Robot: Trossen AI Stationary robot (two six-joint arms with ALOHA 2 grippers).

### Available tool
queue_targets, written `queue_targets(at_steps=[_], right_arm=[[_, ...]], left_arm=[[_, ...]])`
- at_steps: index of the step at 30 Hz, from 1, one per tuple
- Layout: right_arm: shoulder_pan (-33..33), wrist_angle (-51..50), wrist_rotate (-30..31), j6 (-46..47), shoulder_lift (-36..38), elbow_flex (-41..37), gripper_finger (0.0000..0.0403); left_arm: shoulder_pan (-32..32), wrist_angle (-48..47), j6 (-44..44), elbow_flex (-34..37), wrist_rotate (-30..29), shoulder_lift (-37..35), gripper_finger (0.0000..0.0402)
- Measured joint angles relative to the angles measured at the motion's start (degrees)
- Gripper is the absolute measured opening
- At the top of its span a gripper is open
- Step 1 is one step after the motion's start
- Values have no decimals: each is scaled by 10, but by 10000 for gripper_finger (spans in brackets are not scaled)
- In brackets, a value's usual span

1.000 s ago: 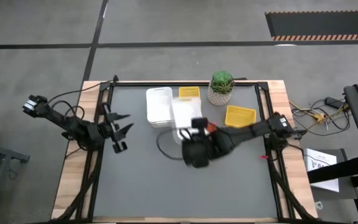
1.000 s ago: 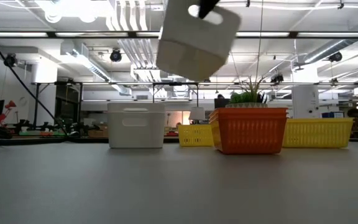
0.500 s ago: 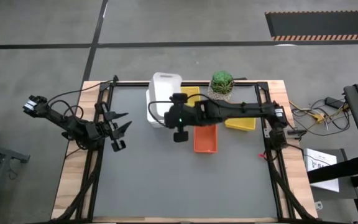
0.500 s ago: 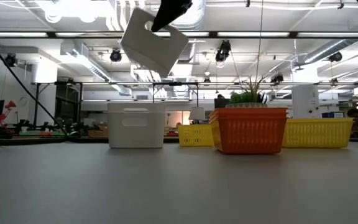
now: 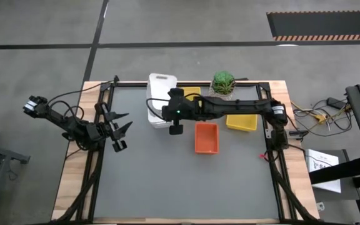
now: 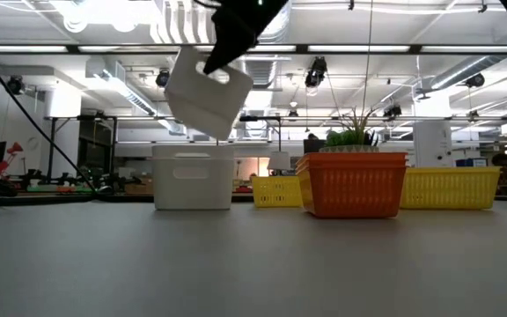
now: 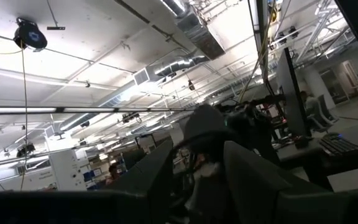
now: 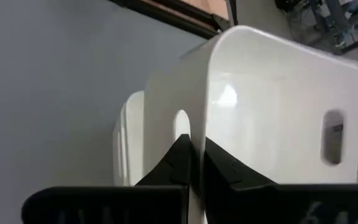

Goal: Stack baskets by color
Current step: Stack the bottom white bin on top of the top white bin

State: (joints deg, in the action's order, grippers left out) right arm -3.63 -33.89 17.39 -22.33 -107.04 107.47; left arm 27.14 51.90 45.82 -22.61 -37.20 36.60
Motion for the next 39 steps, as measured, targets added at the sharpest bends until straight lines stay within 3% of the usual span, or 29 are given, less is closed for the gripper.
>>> queue_targets(at_steps=[16, 24, 39], right_arm=[[-13, 165, 1, -8, 0, -130, 9], [-13, 169, 1, -8, 0, -149, 10], [-14, 197, 1, -2, 0, -151, 100]], left_arm=[[0, -1, 0, 0, -3, 1, 128], [0, -1, 0, 1, -2, 1, 128], [0, -1, 0, 1, -2, 2, 128]])
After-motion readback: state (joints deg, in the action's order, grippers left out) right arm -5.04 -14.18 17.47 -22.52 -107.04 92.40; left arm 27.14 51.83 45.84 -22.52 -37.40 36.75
